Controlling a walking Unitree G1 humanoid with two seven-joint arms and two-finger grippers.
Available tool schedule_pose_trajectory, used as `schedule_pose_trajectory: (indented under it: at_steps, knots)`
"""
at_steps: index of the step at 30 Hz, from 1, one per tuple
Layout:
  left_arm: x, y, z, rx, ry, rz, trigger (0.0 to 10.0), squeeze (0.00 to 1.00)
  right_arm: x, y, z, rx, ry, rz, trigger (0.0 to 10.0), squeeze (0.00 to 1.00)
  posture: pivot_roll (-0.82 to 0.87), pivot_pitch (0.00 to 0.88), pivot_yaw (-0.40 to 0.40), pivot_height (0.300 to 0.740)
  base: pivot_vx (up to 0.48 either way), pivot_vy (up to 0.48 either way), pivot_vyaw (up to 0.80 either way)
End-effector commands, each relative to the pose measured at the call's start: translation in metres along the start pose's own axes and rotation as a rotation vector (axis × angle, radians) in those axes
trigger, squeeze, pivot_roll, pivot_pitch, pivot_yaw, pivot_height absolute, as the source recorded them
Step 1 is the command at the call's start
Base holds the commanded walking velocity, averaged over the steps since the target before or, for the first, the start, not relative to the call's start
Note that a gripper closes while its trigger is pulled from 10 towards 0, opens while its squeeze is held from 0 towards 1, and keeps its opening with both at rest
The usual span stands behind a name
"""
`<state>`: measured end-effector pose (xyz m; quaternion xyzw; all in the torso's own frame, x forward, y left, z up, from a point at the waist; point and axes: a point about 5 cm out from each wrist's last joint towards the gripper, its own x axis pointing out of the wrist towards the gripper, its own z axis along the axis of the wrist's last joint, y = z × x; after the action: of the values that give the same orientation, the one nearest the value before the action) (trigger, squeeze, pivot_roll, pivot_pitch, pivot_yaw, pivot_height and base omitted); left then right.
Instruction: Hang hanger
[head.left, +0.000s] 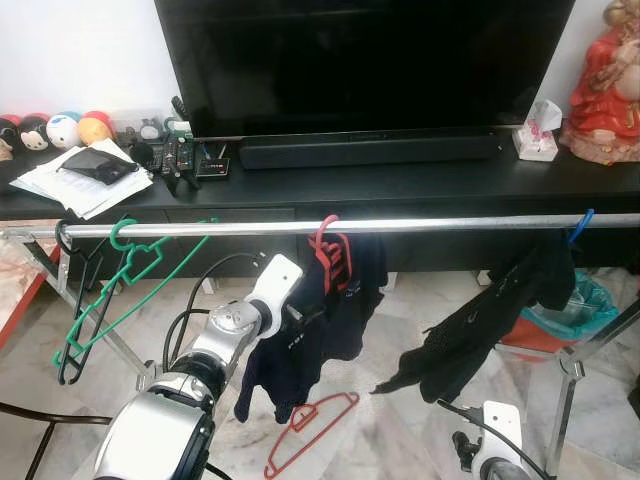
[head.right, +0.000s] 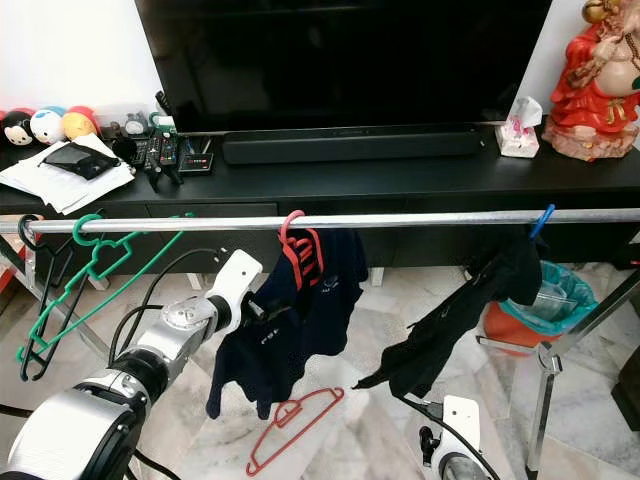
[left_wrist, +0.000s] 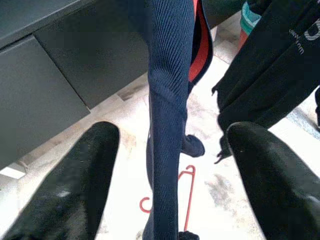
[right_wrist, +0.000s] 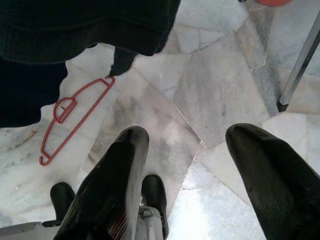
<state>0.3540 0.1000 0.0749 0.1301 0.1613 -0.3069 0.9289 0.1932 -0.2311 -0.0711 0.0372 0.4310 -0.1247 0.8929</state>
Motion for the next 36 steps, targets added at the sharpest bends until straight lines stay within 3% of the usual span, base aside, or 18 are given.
schedule_pose_trajectory:
  at_steps: [1,2,36]
  knots:
    - [0.0015,0.0019,0.0062,0.035,-0.006,0.008,1.0,0.0,0.0005,0.0008,0.0017,0.011,0.004,0.001,10.0,0.0,-0.2,0.0,0.057,0.74,0.0,0.0,0.0]
    - [0.0015,0.002,0.0061,0.035,-0.005,0.01,0.0,0.0,0.0005,0.0009,0.0017,0.011,0.004,0.001,10.0,0.0,-0.2,0.0,0.057,0.74,0.0,0.0,0.0]
    - [0.0023,-0.0015,0.0051,0.081,-0.004,-0.002,0.0,0.0,0.0008,0.001,0.0029,0.002,0.008,0.004,10.0,0.0,-0.2,0.0,0.056,0.74,0.0,0.0,0.0]
